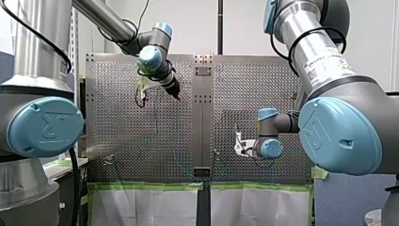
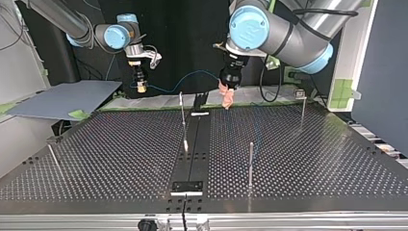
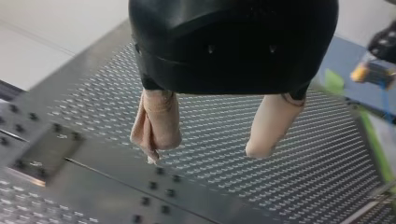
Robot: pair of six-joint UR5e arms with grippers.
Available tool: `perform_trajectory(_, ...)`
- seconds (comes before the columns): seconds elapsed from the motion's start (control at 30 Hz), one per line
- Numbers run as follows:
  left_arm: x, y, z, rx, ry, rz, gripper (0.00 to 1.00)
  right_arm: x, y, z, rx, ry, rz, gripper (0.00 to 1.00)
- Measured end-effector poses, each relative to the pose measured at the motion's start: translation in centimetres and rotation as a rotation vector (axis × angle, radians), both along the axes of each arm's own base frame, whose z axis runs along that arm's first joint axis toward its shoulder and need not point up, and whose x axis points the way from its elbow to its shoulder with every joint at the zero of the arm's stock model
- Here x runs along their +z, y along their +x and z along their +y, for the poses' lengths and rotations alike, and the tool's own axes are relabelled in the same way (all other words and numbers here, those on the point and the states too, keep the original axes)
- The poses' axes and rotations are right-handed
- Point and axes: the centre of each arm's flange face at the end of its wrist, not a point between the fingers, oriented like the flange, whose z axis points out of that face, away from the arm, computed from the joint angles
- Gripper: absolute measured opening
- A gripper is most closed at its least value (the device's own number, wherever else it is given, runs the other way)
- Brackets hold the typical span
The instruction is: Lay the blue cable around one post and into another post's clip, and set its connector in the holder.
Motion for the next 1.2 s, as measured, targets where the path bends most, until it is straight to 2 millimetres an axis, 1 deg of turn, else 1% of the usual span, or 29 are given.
perform_trajectory(0.07, -1.3, -0.6, -0.5, 0.005, -0.005, 0.013, 1.0, 0.0, 0.0, 0.0, -0.001, -0.001, -0.002, 0.01)
perform_trajectory(0.23, -3.9, -2.5, -1.4, 0.019, -0.025, 0.031, 1.0, 0.0, -0.1, -0.1, -0.003, -0.002, -0.003, 0.01)
perform_trajectory(0.33, -6.0, -3.7, -2.0, 0.028, -0.032, 0.049, 1.0, 0.1, -0.1, -0.1, -0.004, -0.003, -0.001, 0.01)
perform_trajectory(0.47, -9.2, -5.5, -2.6, 0.036, -0.022, 0.078, 1.0, 0.1, 0.0, 0.0, -0.007, -0.007, 0.011, 0.01)
perform_trajectory(0.57, -11.5, -6.9, -3.0, 0.042, -0.008, 0.097, 1.0, 0.2, 0.0, 0.0, -0.017, -0.016, 0.033, 0.01)
perform_trajectory(0.67, -13.5, -8.1, -3.1, 0.044, 0.009, 0.111, 1.0, 0.6, 0.1, 0.1, -0.023, -0.022, 0.045, 0.01)
perform_trajectory(0.8, -15.0, -9.8, -3.2, 0.046, 0.018, 0.112, 1.0, 1.6, 0.4, 0.5, -0.015, -0.025, 0.057, 0.01)
perform_trajectory(0.97, -16.4, -12.1, -2.8, 0.053, 0.019, 0.105, 1.0, 3.6, 1.2, 1.0, 0.004, -0.038, 0.052, 0.01)
perform_trajectory(1.1, -17.8, -12.9, -2.2, 0.043, 0.008, 0.117, 1.0, 4.3, 1.4, 1.2, 0.01, -0.045, 0.047, 0.01)
perform_trajectory(1.2, -19.4, -13.5, -1.7, 0.034, 0.0, 0.142, 1.0, 4.5, 2.0, 2.2, 0.028, -0.052, 0.042, 0.01)
